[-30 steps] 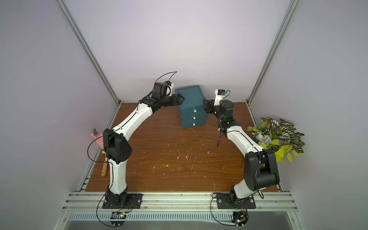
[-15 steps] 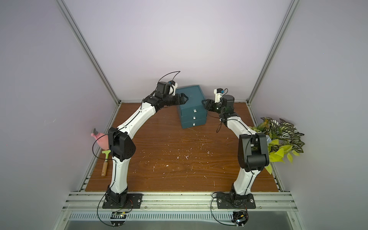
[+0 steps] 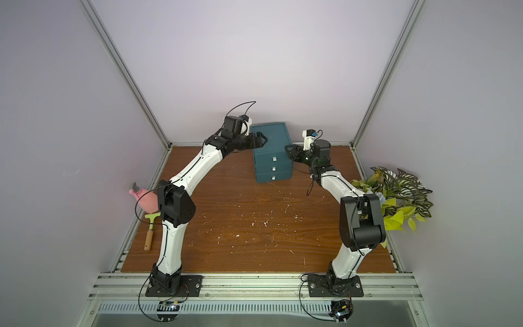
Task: Place the plugs into the drawer by color
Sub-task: Adjust the storage box at the center of the board, then reset both arms
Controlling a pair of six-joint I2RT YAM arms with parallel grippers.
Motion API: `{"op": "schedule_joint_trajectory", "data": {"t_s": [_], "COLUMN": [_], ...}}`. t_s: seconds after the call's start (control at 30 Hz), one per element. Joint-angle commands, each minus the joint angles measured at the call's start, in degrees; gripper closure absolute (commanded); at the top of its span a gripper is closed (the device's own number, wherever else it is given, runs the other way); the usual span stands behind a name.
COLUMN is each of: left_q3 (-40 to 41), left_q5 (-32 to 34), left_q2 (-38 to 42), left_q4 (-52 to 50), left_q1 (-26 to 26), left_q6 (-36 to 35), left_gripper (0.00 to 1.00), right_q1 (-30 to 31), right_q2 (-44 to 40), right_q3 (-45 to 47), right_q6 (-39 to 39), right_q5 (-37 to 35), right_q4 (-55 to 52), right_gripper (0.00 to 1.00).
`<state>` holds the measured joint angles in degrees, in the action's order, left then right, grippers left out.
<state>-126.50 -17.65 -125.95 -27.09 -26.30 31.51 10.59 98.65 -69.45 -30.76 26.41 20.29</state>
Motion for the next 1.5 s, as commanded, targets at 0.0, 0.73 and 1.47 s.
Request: {"op": "schedule_joint_trajectory", "data": {"t_s": [0.0, 0.73, 1.47], "left_q3": [-0.7, 51.4, 114.6], "left_q5": [-3.6, 26.1, 23.6], "left_q2": [0.3, 39.0, 53.4], "left_q4": [1.3, 28.2, 80.6], "left_q1": [-0.9, -2.4, 19.9], "left_q6": [-0.1, -16.8, -31.9], "left_gripper": [0.11, 0.02, 0.0], "right_q1": [4.5, 6.2, -0.7], "right_q2": [-3.4, -35.6, -9.4], "right_q3": [0.3, 32.9, 64.5], "right_q6": [-1.1, 21.7, 34.4], "right_q5": [5.1, -31.0, -47.0], "right_q4": [2.6, 1.1, 70.9], "right_gripper": [0.4, 0.17, 0.01]}}
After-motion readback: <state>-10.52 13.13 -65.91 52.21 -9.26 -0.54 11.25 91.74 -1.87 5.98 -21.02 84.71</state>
